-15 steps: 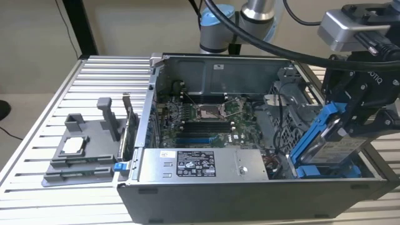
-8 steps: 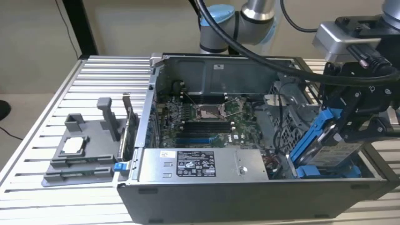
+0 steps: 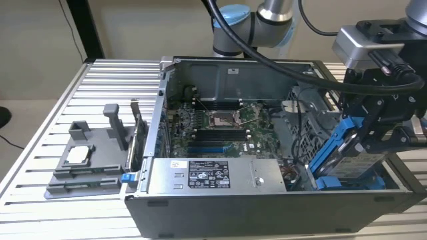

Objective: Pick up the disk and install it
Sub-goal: 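Insert the disk into the insertion slot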

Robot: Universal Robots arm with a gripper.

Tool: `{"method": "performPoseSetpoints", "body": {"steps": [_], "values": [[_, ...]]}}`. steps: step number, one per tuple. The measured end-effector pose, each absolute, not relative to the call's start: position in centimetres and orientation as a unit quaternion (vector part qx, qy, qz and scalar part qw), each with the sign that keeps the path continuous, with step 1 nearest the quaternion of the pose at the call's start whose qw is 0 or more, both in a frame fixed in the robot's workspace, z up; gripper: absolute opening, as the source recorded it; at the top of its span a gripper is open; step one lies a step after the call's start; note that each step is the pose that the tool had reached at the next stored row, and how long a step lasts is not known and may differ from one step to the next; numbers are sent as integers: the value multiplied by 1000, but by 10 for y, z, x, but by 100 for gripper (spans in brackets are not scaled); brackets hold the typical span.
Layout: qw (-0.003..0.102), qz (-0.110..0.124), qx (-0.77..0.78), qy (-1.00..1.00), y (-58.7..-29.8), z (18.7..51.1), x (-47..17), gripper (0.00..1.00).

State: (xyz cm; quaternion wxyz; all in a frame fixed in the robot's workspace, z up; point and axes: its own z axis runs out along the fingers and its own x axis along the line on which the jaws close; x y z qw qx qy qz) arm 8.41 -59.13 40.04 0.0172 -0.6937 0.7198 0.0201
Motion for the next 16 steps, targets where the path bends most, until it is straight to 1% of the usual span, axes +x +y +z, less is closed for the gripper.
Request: {"method": "performPoseSetpoints", "body": {"steps": [3, 4, 16], "values": [[17, 20, -694, 720, -591, 400, 84, 0], [17, 20, -694, 720, -591, 400, 84, 100], [17, 20, -694, 720, -591, 399, 84, 100]]}}
